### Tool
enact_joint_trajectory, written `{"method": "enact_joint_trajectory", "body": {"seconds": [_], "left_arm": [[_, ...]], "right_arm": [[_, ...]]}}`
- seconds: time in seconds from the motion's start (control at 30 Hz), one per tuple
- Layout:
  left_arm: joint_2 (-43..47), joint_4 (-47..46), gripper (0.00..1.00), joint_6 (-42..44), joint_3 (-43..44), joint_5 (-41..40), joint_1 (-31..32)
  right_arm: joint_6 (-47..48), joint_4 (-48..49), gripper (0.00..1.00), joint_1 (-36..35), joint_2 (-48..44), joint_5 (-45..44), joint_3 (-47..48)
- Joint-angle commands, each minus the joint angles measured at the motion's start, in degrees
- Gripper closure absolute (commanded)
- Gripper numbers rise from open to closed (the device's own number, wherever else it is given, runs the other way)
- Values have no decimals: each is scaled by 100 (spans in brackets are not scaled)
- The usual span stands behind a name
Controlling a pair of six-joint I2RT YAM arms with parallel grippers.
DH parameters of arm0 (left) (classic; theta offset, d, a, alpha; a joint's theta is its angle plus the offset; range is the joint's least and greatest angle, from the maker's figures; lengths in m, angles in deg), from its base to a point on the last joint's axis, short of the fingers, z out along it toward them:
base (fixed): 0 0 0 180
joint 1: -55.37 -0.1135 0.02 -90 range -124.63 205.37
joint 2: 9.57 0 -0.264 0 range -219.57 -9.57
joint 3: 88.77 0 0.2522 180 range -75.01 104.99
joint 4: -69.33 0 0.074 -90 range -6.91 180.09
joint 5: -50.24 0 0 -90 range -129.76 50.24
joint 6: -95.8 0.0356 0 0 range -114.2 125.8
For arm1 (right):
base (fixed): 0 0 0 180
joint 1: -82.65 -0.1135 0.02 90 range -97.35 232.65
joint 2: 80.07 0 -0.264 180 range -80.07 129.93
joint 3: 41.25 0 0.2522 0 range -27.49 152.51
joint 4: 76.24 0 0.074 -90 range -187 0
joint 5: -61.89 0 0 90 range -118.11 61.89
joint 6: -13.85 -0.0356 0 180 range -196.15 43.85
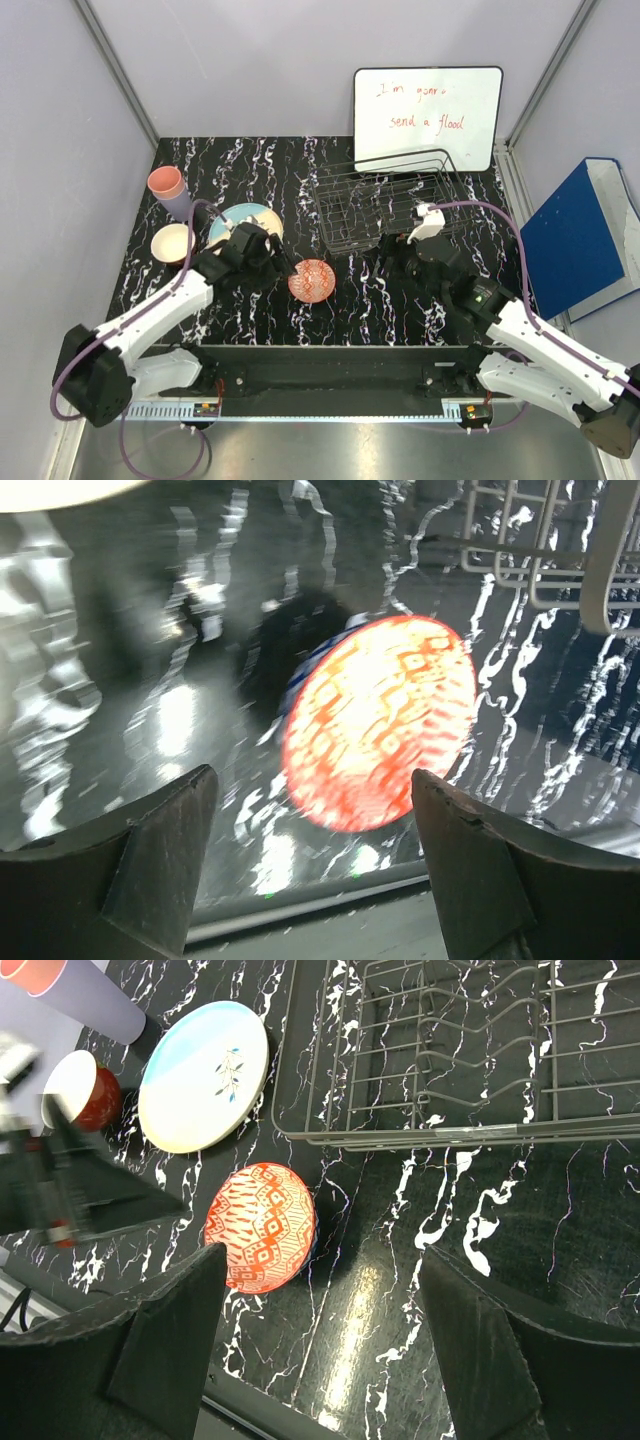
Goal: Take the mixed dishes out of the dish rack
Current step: Reset both arms
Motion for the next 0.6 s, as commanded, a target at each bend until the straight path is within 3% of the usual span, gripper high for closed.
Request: {"method": "enact_joint_trajectory", "body": {"seconds": [0.0, 0.13, 0.2, 0.27, 0.3, 0.57], "left_arm": [[1034, 1255, 16, 288, 427, -893, -20], [1714, 1370, 10, 657, 595, -1446, 15], [1794, 1344, 8, 982, 708, -1552, 24], [1715, 1274, 8, 1228, 823, -1553, 85], [1602, 1273, 1, 1429, 971, -1605, 146], [916, 1238, 1, 2134, 1790, -2282, 788]], "right_arm": [[29, 248, 15, -33, -64, -200, -22], [142, 169, 14, -33, 15, -323, -14], [169, 151, 7, -41, 77, -489, -5], [239, 133, 0, -33, 112, -587, 13], [283, 124, 0, -33, 138, -683, 39], [890, 116, 0, -33, 112, -1062, 417]]}}
